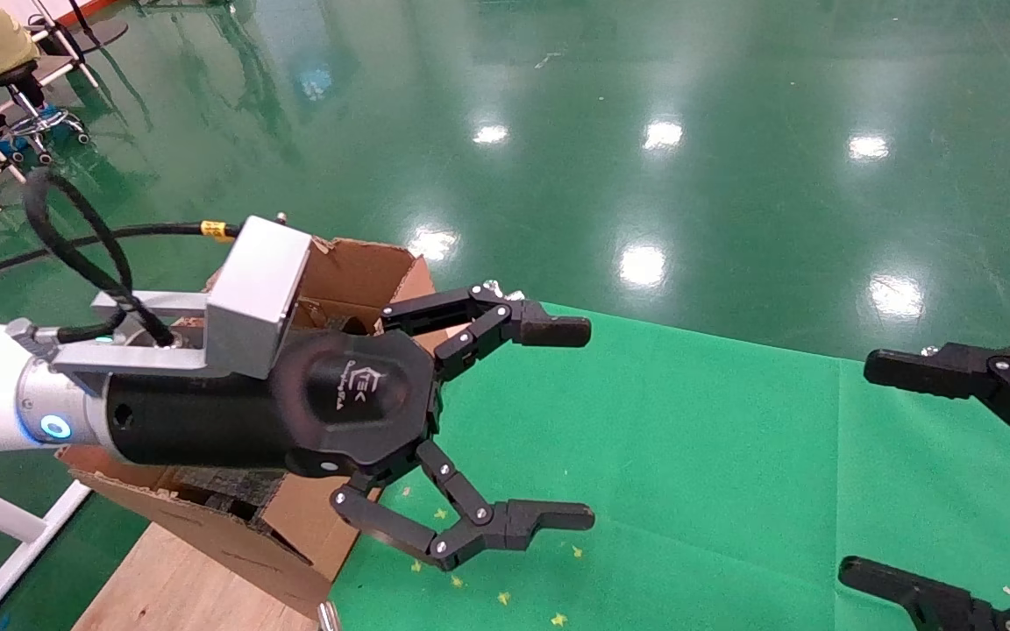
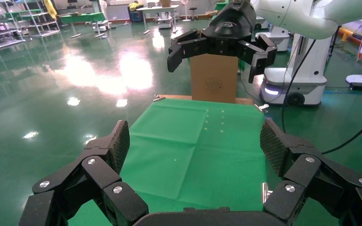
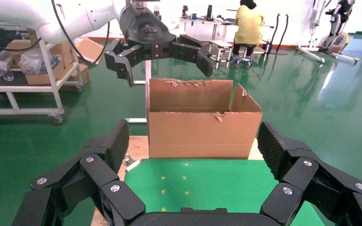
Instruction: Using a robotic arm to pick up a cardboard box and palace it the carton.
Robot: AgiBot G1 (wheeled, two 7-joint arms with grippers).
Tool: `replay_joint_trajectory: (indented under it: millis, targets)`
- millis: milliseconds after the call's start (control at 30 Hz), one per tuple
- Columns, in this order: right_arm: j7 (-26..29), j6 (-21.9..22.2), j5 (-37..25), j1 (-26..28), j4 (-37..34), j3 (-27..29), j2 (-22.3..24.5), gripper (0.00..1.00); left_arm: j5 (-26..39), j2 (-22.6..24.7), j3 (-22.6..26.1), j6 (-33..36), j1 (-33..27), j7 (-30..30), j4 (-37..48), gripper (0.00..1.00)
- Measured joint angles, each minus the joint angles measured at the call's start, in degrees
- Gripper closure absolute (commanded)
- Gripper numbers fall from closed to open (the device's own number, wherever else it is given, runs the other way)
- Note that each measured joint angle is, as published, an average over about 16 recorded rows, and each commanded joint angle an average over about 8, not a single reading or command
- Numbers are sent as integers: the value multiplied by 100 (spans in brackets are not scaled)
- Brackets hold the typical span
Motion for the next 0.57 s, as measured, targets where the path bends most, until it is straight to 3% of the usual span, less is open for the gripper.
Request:
replay_joint_trajectory:
  millis: [567]
  targets:
    - [0, 0, -1, 0, 0, 0, 0, 0, 5, 0, 2, 0, -4, -1, 5, 0]
